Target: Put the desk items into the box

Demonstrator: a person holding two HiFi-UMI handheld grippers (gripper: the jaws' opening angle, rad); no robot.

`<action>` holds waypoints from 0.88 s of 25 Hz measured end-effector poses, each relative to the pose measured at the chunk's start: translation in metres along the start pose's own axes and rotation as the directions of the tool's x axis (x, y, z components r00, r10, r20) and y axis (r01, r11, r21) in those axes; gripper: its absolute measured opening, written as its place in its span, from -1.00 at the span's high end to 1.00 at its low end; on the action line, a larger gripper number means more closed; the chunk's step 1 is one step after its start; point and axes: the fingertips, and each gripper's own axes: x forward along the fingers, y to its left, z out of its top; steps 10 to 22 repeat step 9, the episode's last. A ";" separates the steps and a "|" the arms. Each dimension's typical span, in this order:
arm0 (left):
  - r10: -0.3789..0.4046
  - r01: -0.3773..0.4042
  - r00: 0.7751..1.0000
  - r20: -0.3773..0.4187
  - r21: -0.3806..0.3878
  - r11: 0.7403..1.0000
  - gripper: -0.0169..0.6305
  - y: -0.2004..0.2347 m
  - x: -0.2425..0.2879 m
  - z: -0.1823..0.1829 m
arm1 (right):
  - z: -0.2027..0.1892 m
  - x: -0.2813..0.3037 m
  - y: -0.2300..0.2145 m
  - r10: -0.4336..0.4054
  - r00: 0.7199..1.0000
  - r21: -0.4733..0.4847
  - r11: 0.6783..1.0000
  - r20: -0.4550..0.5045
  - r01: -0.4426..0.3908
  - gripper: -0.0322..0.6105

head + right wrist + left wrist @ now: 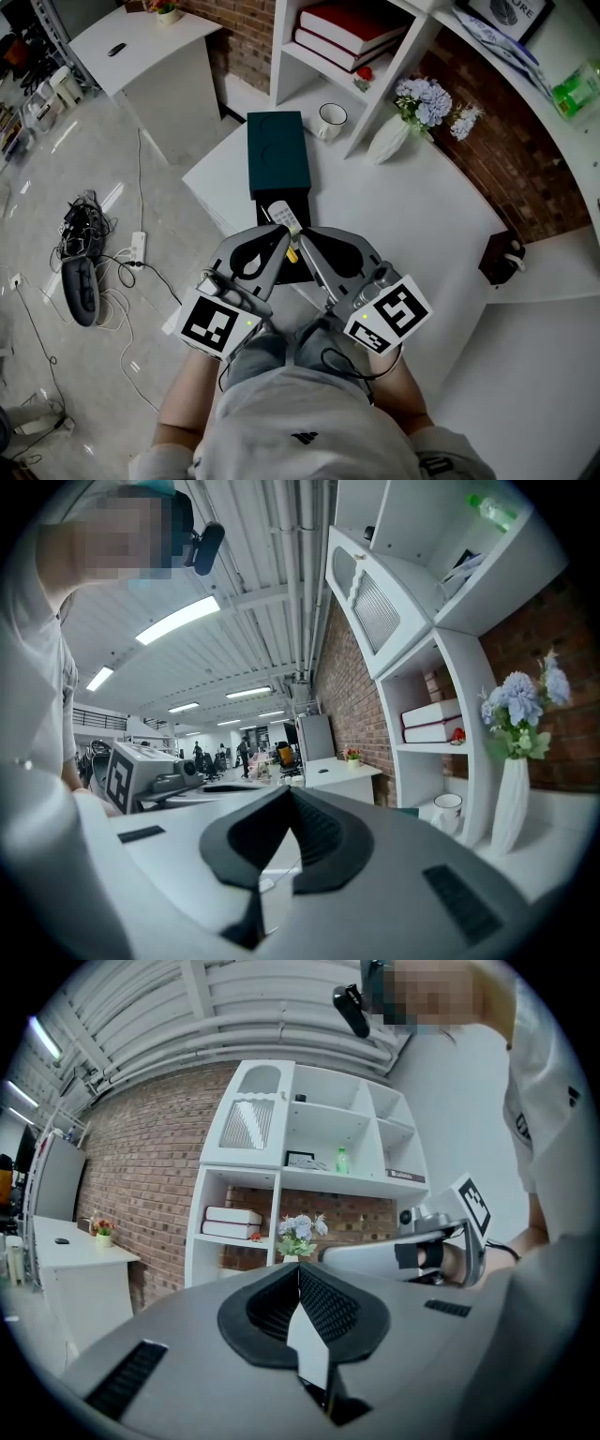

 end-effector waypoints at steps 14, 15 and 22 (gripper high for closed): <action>0.012 -0.012 1.000 0.000 0.003 1.000 0.91 0.005 0.003 0.000 | 0.000 0.006 -0.004 0.015 1.000 -0.001 1.000 -0.006 -0.015 0.88; 0.012 -0.012 1.000 0.000 0.003 1.000 0.91 0.005 0.003 0.000 | 0.000 0.006 -0.004 0.015 1.000 -0.001 1.000 -0.006 -0.015 0.88; 0.012 -0.012 1.000 0.000 0.003 1.000 0.91 0.005 0.003 0.000 | 0.000 0.006 -0.004 0.015 1.000 -0.001 1.000 -0.006 -0.015 0.88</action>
